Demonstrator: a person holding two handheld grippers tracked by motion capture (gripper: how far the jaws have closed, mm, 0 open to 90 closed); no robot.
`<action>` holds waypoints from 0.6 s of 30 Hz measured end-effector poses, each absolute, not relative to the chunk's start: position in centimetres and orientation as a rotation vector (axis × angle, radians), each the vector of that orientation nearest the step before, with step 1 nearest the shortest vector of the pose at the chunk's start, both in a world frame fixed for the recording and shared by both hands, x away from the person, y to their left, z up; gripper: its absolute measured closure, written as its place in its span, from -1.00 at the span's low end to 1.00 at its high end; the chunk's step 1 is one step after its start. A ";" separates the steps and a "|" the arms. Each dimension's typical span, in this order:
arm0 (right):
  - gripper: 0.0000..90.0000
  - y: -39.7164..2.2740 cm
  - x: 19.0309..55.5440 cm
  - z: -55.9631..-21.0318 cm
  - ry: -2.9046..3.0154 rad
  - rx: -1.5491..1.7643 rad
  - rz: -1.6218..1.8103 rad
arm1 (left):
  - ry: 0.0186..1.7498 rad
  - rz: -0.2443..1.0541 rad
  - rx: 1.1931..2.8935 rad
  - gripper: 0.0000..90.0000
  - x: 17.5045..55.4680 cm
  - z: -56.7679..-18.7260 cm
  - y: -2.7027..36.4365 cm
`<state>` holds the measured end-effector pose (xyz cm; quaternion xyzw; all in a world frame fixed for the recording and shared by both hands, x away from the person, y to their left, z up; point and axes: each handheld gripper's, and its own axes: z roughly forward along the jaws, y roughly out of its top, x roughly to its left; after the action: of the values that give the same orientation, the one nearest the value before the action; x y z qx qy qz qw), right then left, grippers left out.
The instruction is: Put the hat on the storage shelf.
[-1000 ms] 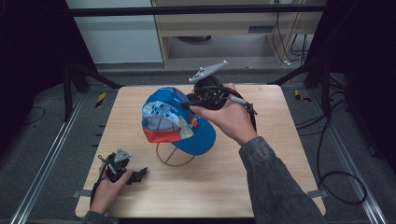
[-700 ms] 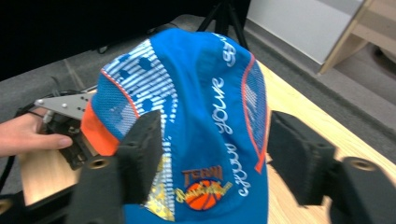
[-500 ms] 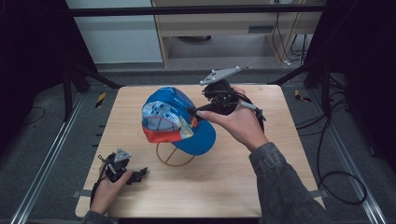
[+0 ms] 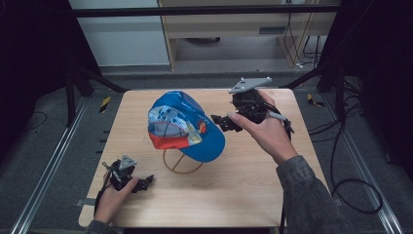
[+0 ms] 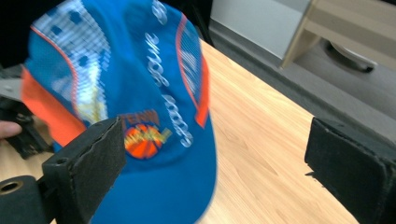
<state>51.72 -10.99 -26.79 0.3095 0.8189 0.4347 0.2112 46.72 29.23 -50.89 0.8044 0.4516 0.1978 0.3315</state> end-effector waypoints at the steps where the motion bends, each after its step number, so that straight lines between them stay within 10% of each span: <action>1: -0.88 -11.3 51.7 -26.9 2.271 0.868 1.204 | 1.181 0.517 2.102 -1.00 46.7 -50.9 29.2; 18: -0.82 -15.1 51.3 -28.8 2.212 0.931 1.181 | 1.178 0.517 2.107 -1.00 46.7 -50.9 29.3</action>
<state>51.35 -15.14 -28.75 0.3387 0.8046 0.4294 0.2312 46.72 29.26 -50.87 0.8057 0.4503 0.1977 0.3301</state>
